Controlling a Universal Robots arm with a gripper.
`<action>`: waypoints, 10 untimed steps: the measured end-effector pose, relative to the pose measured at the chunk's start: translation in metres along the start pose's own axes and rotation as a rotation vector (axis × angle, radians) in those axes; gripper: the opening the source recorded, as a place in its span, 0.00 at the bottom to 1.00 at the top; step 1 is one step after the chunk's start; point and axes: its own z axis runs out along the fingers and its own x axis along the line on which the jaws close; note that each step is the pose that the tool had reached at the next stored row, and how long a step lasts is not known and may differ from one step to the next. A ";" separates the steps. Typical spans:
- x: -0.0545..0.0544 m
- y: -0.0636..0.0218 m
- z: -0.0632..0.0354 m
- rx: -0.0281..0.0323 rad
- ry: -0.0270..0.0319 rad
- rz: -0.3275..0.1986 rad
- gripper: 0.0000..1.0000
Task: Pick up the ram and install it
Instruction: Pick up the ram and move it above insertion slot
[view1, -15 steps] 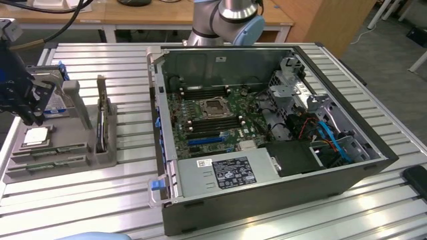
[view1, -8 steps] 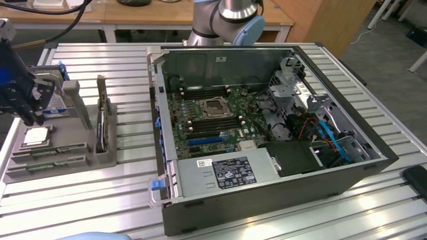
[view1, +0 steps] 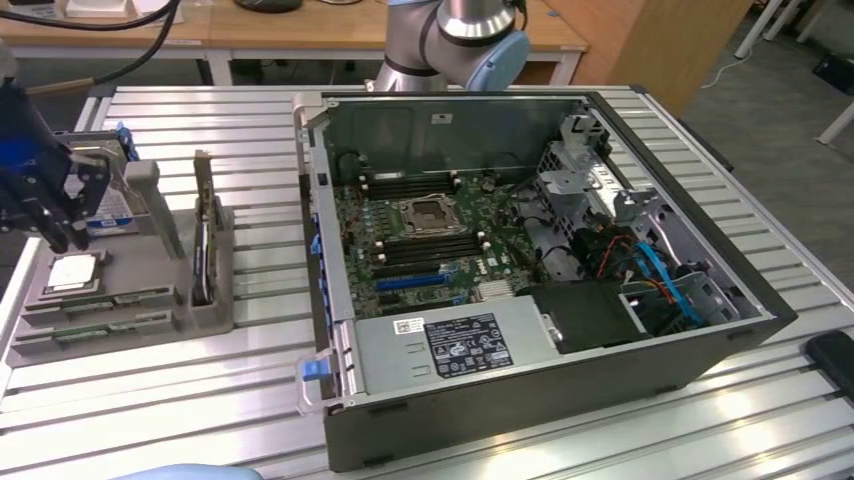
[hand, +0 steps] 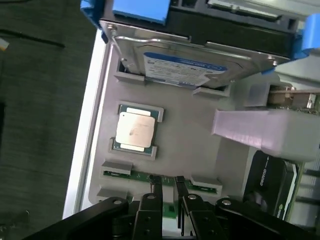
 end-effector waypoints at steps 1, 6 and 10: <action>0.000 0.0000 0.0001 -0.0005 0.0002 -0.017 0.24; 0.000 0.0000 0.0007 -0.0030 0.0018 -0.109 0.24; 0.000 0.0000 0.0011 -0.0049 0.0031 -0.181 0.24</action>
